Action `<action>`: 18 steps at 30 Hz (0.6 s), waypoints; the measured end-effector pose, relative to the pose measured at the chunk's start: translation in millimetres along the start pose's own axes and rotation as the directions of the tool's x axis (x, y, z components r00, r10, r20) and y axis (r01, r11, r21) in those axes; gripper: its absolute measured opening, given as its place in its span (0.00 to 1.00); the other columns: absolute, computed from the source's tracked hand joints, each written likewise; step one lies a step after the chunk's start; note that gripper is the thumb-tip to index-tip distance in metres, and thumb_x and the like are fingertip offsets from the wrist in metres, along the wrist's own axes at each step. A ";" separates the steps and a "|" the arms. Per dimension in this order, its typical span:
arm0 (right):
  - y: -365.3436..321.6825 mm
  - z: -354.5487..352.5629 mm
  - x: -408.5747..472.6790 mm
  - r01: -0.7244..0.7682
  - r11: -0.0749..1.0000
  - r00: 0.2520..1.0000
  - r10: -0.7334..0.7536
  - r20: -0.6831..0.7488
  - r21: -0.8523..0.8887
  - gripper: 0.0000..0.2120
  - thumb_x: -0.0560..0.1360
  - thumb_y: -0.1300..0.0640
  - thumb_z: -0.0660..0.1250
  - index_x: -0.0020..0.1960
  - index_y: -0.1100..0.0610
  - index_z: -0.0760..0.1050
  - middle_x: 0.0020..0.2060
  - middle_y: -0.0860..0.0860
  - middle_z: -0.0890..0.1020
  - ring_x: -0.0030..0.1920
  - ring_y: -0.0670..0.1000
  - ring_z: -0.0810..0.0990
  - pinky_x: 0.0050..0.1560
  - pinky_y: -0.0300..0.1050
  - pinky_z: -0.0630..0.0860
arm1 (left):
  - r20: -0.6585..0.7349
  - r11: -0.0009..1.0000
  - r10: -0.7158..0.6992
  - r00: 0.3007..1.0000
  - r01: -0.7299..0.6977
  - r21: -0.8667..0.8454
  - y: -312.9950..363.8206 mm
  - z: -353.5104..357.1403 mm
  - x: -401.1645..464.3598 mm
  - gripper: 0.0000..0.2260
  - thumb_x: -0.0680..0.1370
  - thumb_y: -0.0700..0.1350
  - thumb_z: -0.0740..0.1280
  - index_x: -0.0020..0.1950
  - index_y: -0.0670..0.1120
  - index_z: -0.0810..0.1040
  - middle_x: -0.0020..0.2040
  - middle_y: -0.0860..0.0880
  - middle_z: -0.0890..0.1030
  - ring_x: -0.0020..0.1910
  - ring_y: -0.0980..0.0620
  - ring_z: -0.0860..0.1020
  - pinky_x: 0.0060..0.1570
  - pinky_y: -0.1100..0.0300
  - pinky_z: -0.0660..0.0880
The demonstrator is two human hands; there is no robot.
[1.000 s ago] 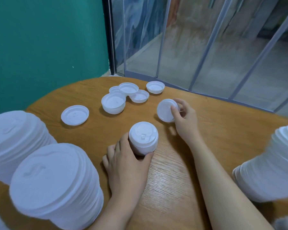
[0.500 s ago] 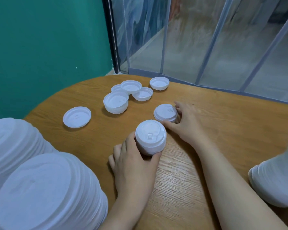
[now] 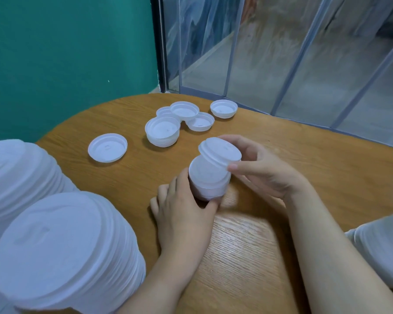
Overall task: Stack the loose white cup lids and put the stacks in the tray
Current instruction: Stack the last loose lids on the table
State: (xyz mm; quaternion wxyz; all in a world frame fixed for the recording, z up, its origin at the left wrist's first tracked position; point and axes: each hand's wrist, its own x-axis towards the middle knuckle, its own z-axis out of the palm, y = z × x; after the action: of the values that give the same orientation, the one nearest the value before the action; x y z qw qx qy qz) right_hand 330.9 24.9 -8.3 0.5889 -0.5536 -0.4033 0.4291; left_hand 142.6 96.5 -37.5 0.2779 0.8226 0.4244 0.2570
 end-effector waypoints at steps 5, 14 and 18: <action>-5.0 5.2 5.2 -0.025 0.992 0.998 0.033 0.060 -0.122 0.30 0.69 0.62 0.77 0.70 0.54 0.74 0.67 0.52 0.80 0.68 0.54 0.77 0.69 0.54 0.73 | -0.004 1.000 -0.011 1.000 0.011 -0.007 -0.3 1.3 0.7 0.29 0.70 0.62 0.77 0.68 0.59 0.70 0.58 0.62 0.78 0.60 0.56 0.68 0.60 0.56 0.62; -2.1 8.3 4.6 -0.077 0.977 0.993 0.093 0.069 -0.198 0.30 0.70 0.62 0.77 0.69 0.51 0.75 0.65 0.49 0.81 0.68 0.51 0.78 0.67 0.50 0.74 | -0.013 1.000 -0.012 1.000 0.012 -0.012 1.0 0.7 0.7 0.28 0.69 0.61 0.77 0.65 0.59 0.72 0.54 0.63 0.79 0.58 0.57 0.69 0.54 0.60 0.56; -0.2 9.4 4.8 -0.107 0.973 0.989 0.125 0.075 -0.206 0.32 0.69 0.63 0.76 0.71 0.52 0.73 0.65 0.49 0.81 0.67 0.48 0.78 0.63 0.43 0.76 | -0.006 1.000 -0.016 1.000 0.016 -0.020 1.5 0.0 1.1 0.29 0.70 0.62 0.77 0.67 0.61 0.71 0.57 0.63 0.79 0.59 0.58 0.68 0.56 0.61 0.57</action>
State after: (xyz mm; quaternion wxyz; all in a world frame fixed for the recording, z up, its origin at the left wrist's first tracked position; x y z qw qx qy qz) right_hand 323.4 32.4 -7.5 0.4855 -0.6137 -0.4371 0.4434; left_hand 144.0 96.7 -36.3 0.2866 0.8156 0.4292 0.2617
